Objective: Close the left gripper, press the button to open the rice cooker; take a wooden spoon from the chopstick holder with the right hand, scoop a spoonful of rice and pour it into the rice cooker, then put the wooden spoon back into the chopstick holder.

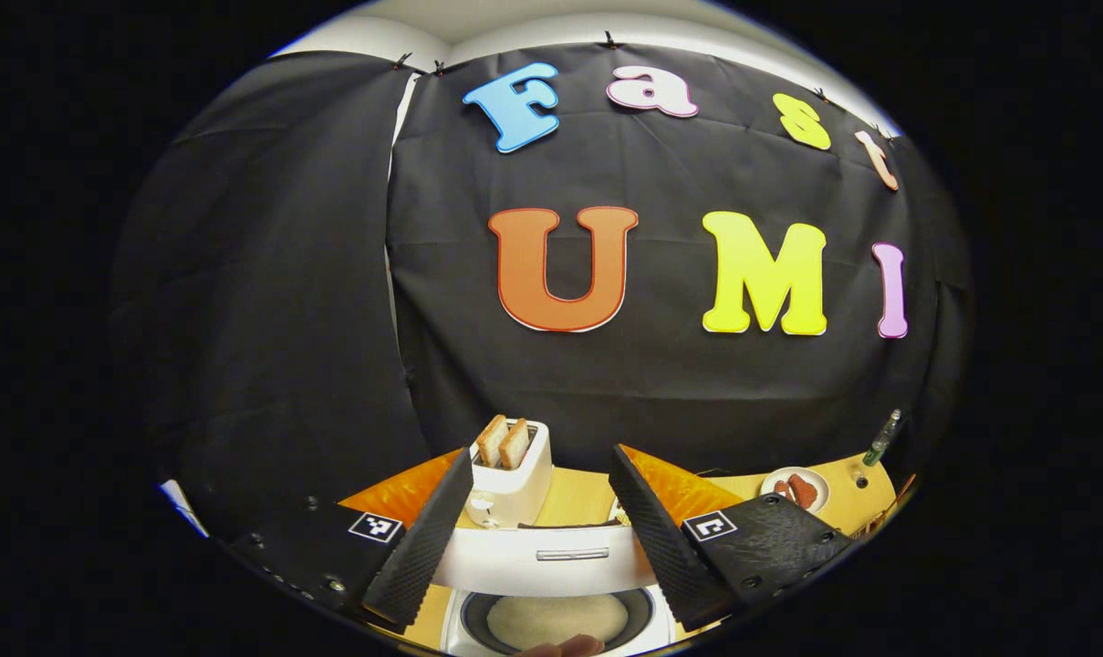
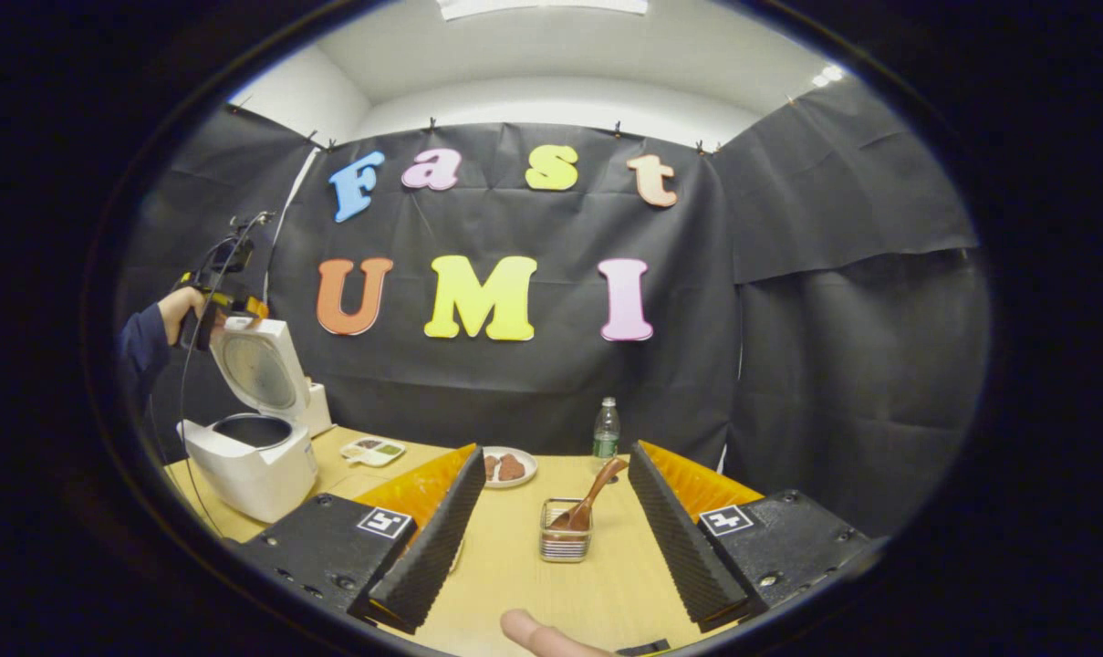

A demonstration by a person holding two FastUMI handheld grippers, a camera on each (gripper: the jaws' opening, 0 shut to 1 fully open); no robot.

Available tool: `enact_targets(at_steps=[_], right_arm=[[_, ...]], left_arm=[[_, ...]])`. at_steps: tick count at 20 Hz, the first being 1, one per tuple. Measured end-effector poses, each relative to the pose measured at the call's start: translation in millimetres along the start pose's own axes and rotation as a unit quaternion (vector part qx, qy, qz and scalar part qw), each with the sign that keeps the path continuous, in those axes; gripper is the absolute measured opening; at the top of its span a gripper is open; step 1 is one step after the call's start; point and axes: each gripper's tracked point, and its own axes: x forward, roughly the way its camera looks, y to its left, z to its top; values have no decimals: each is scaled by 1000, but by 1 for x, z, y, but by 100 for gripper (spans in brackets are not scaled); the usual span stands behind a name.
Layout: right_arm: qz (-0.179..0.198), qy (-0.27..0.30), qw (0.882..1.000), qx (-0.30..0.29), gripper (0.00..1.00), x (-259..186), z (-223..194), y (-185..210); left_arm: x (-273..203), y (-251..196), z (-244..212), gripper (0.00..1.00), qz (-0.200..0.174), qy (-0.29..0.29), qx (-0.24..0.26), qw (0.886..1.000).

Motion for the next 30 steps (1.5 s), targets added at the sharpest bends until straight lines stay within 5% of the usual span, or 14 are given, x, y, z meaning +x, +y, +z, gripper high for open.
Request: enact_targets(at_steps=[11,22,30], right_arm=[[42,14,999,-9,99,-22,-25,25],[5,-22,1000,5,99,-64,-17,-5],[18,-3,1000,22,99,-76,-30,-5]], left_arm=[[-51,-12,-133,93,-14,63,-4,998],[-71,-14,-197,96,-19,114,3,993],[-89,-15,-203,96,-12,120,5,993]])
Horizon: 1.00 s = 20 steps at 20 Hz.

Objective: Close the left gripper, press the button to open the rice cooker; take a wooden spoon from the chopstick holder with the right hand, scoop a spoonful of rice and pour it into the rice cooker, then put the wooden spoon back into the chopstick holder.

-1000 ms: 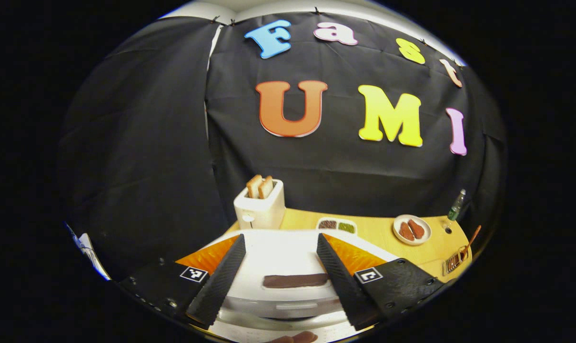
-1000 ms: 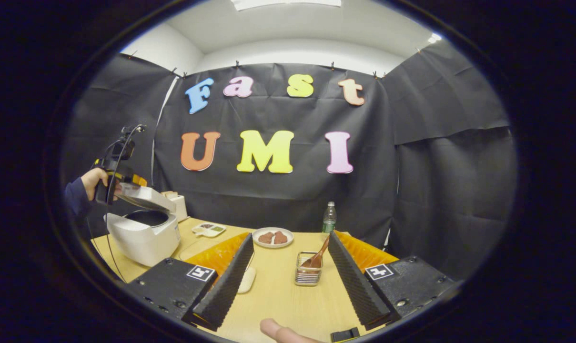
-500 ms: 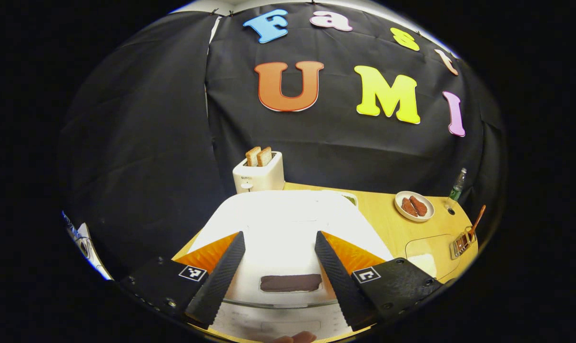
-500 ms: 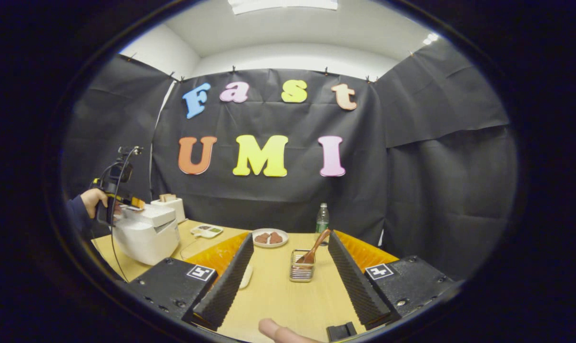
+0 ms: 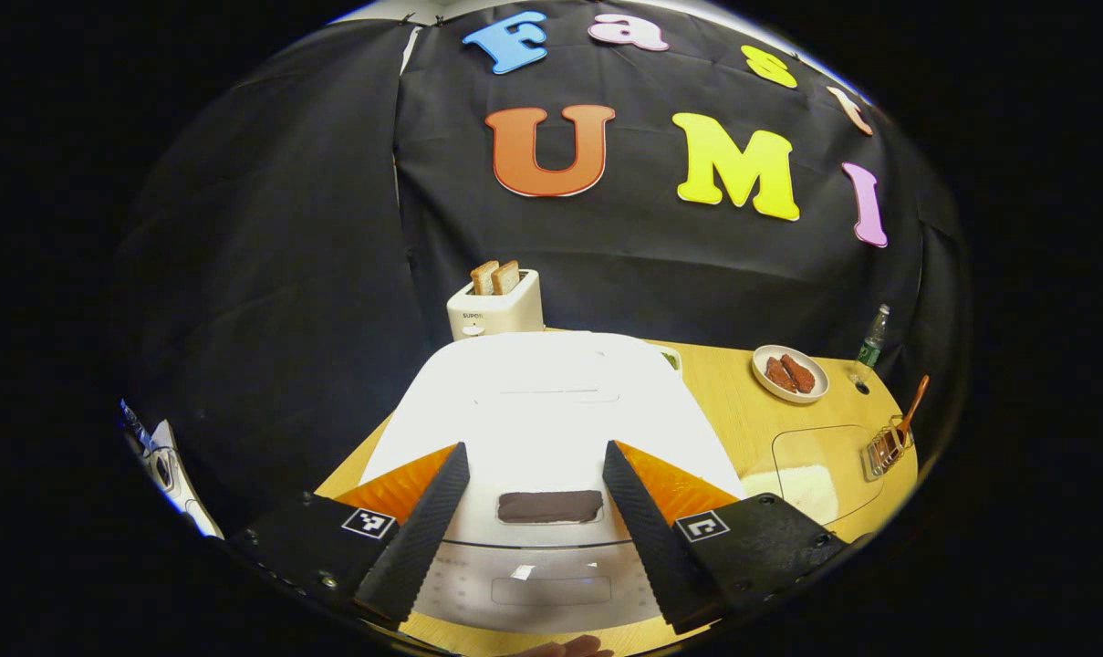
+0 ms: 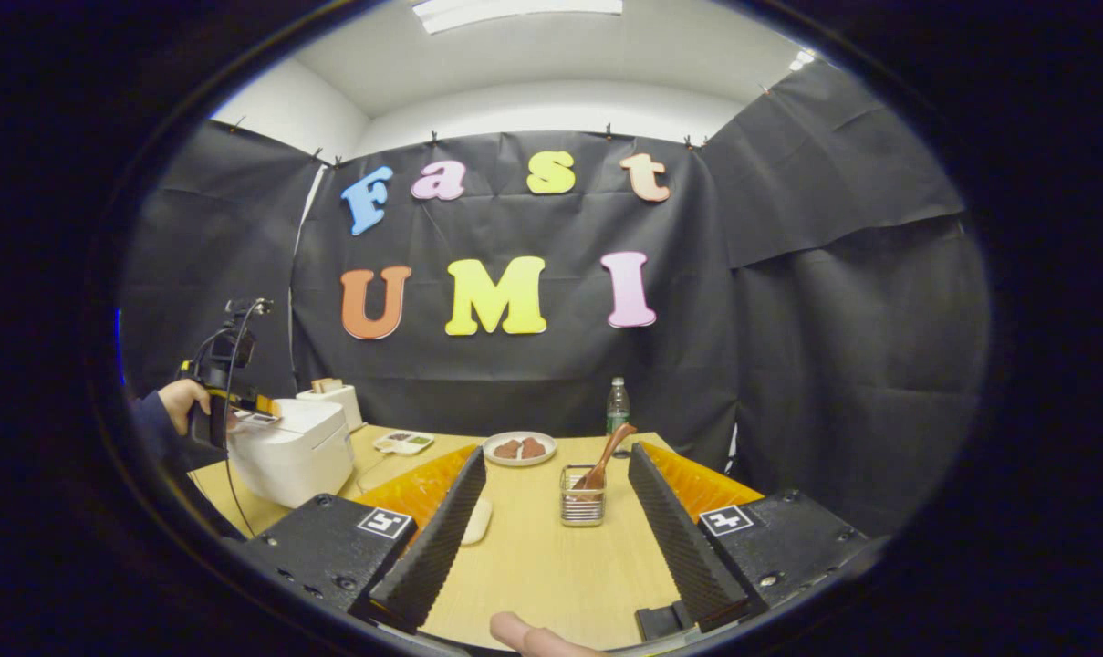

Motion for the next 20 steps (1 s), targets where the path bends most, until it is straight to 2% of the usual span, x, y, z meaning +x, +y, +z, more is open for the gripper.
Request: enact_targets(at_steps=[7,13,15,16,20], right_arm=[[4,10,1000,2,99,-2,-6,6],[-1,9,1000,-6,99,-5,-1,8],[3,7,1000,-7,96,-7,-1,10],[6,7,1000,-6,99,-8,-1,11],[3,4,1000,-11,96,-1,6,9]], left_arm=[[-1,0,-3,96,-8,-11,4,1000],[0,1,-4,97,-14,-21,-11,1000],[-2,1,-5,98,-22,-27,-20,999],[-1,0,-5,98,-24,-32,-21,999],[-13,-6,-1,96,-24,-74,-18,997]])
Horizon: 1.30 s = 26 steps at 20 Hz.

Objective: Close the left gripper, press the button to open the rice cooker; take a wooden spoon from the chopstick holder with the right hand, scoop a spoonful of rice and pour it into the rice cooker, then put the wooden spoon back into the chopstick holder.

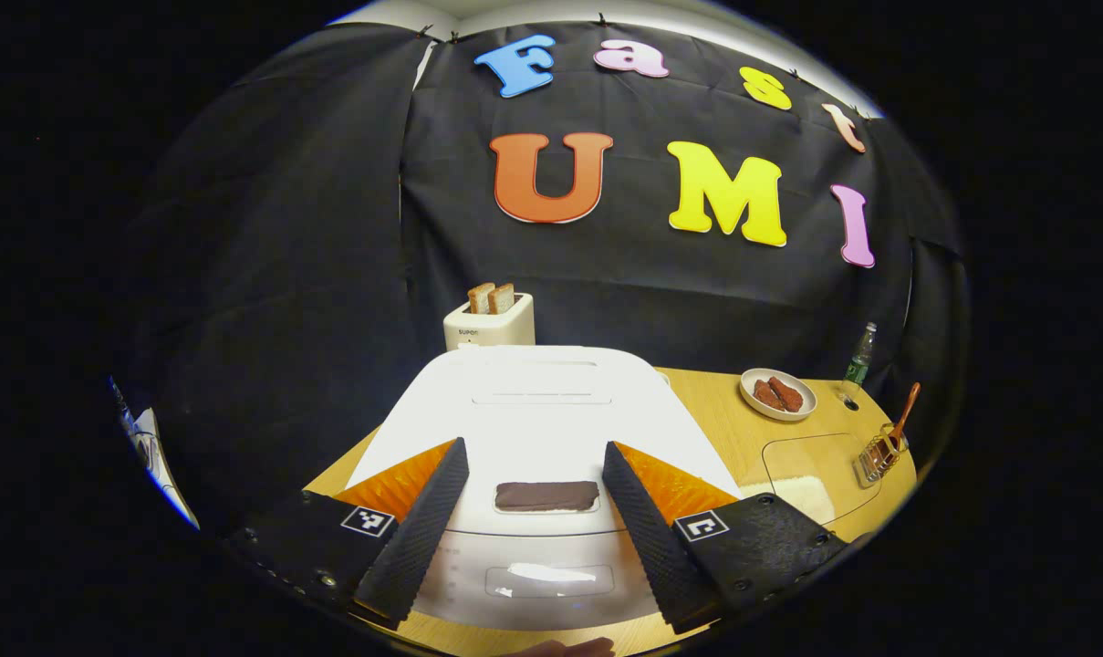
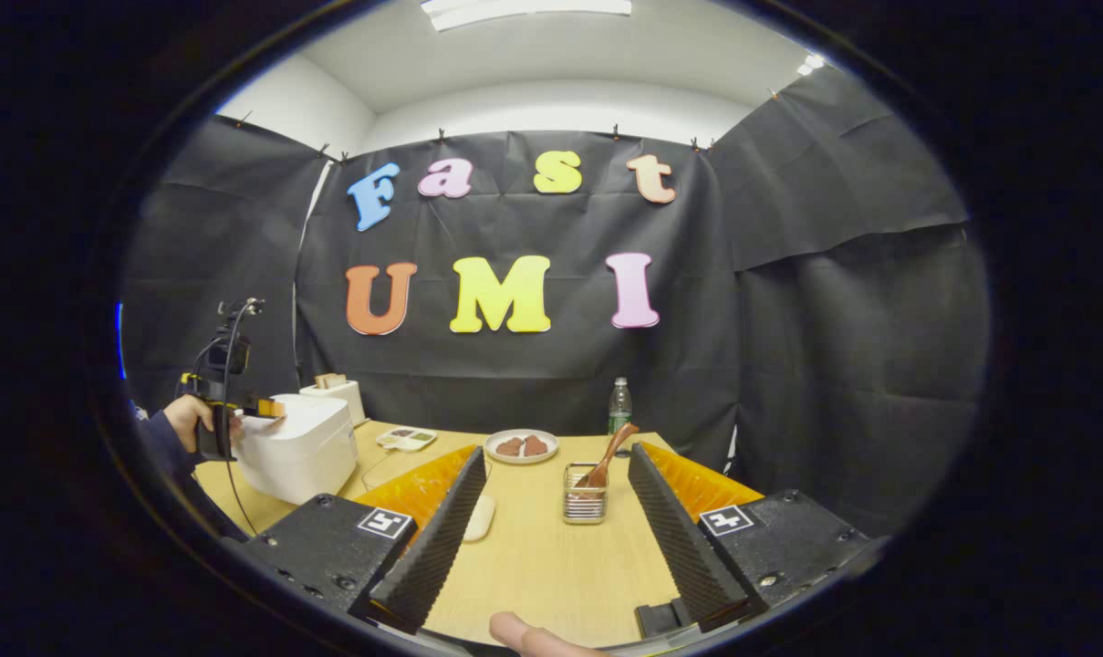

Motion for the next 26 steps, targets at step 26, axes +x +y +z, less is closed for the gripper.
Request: enact_targets(at_steps=[26], right_arm=[[-8,-50,999,18,99,-19,63,3]], left_arm=[[-263,-104,48,94,-73,-182,25,980]])
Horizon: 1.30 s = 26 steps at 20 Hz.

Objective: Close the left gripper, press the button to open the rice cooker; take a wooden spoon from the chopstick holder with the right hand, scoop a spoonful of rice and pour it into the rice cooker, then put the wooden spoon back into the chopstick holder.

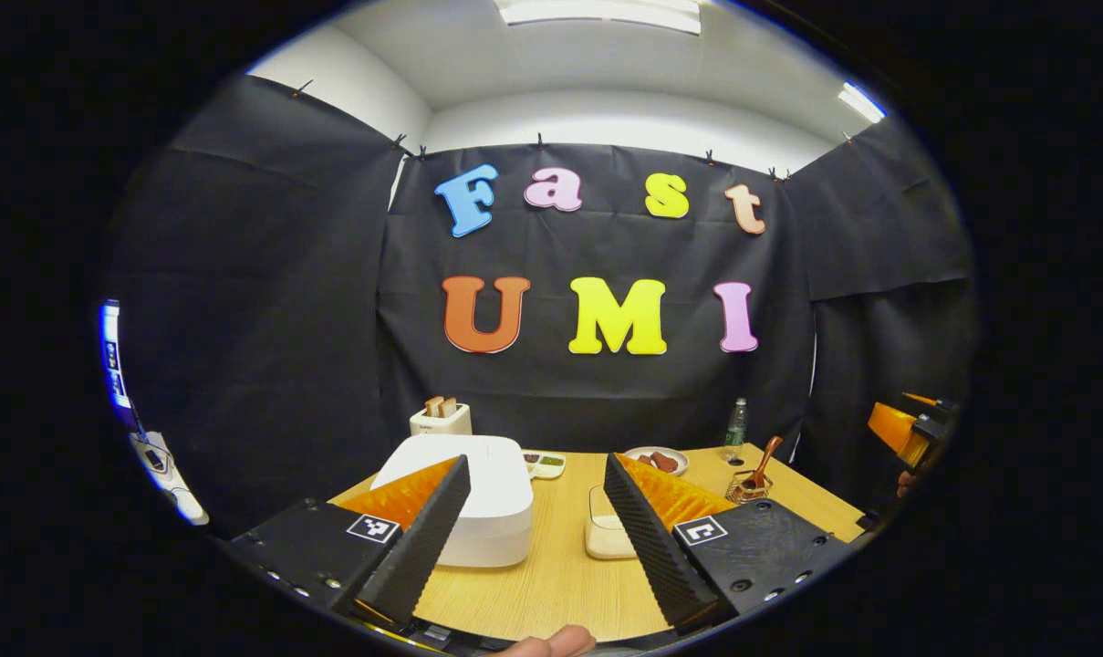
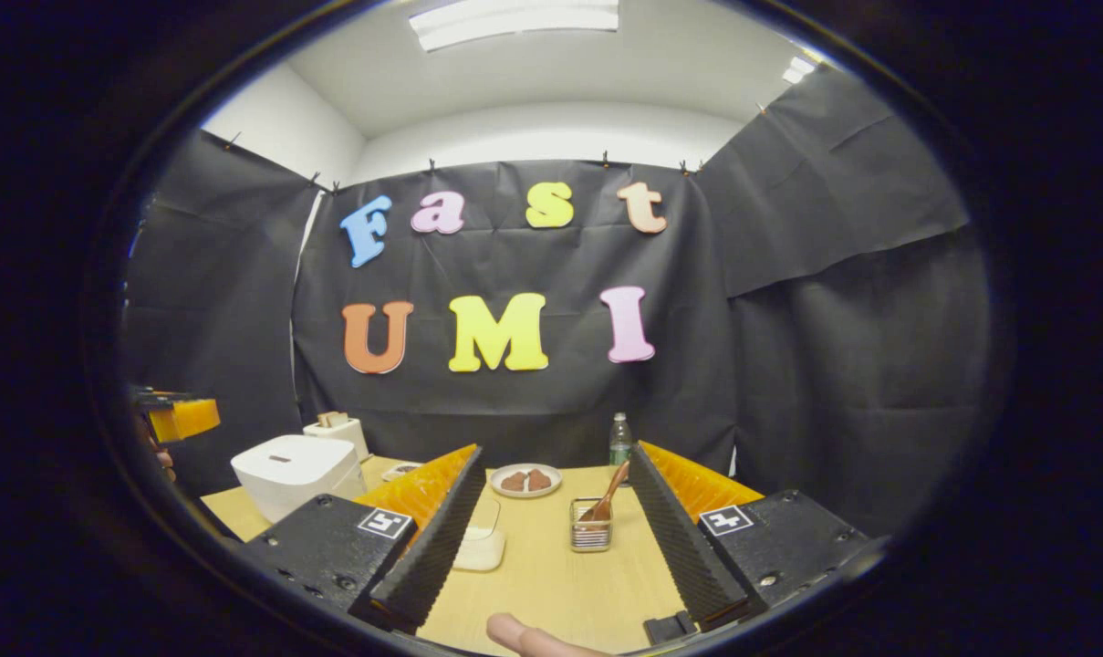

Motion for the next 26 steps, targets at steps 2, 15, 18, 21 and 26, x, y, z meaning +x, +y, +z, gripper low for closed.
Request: enact_targets(at_steps=[2,15,18,21,26], right_arm=[[-12,-9,1000,-7,99,-3,6,-8],[-1,0,1000,-3,99,-7,-1,-8],[1,-4,1000,-7,99,-9,3,-6],[2,-9,1000,-11,99,-12,6,-5],[1,-18,1000,-12,99,-17,10,-7]], left_arm=[[-7,-13,-3,94,-15,-1,7,1000],[-15,9,-20,94,4,3,-13,1000],[-18,13,-10,94,7,-9,-17,1000],[-23,9,0,94,1,-22,-23,999],[-29,0,8,94,-13,-34,-34,999]])
